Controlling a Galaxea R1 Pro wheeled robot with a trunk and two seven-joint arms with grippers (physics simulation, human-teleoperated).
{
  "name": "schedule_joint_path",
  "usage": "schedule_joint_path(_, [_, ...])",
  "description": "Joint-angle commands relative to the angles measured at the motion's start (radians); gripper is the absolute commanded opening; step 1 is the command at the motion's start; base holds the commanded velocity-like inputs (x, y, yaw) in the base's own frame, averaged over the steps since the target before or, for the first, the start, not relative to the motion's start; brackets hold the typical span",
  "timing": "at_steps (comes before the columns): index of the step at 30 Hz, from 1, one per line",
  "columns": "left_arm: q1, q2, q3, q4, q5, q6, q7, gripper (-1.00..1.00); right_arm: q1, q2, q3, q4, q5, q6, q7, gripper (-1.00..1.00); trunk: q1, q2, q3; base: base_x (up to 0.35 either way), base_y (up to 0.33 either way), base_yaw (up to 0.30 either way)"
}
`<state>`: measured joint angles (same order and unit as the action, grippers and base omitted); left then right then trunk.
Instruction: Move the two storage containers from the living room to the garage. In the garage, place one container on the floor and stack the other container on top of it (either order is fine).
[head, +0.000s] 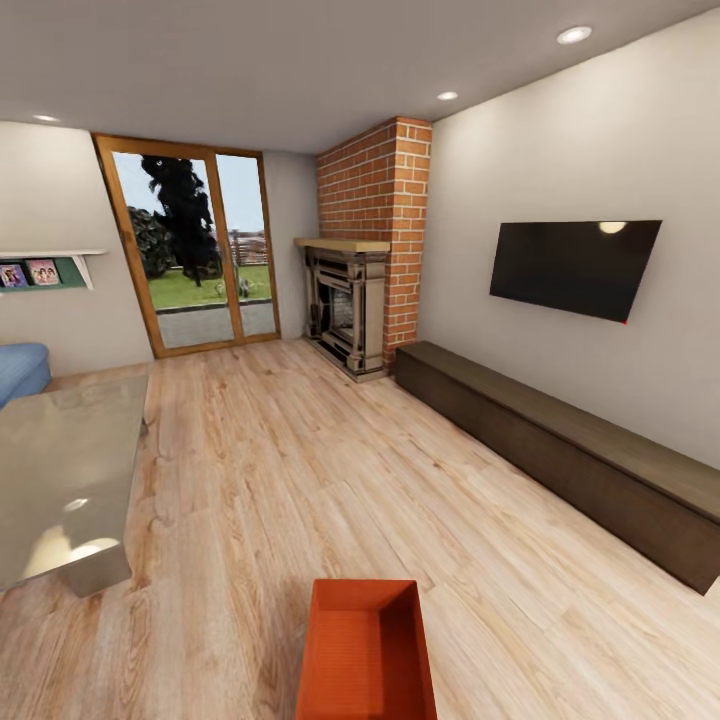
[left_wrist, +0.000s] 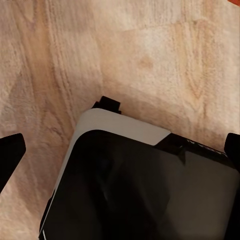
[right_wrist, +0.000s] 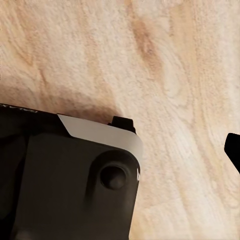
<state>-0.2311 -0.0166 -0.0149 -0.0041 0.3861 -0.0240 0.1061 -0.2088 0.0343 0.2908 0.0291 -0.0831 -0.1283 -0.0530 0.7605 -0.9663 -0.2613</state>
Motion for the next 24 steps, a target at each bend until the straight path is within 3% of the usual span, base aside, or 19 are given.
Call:
schedule_joint_path(1, [-0.001,-0.001,-0.002,0.0,0.005,-0.003,0.003,1.0,-0.001,0.001,0.008,0.003,-0.009,-0.005,-0.002,1.0,0.0,-0.001,-0.001,0.0,0.0,-0.108])
schedule_joint_path(8, [-0.001,0.0,-0.002,0.0,0.005,-0.002,0.003,1.0,-0.001,0.001,0.007,0.003,-0.01,-0.001,-0.003,1.0,0.0,-0.001,-0.001,0.0,0.0,-0.162])
schedule_joint_path(24, [-0.001,0.0,-0.002,0.001,0.003,-0.003,0.003,1.0,-0.001,-0.001,0.007,0.003,-0.01,0.0,-0.004,1.0,0.0,-0.001,-0.001,0.1,0.0,-0.005])
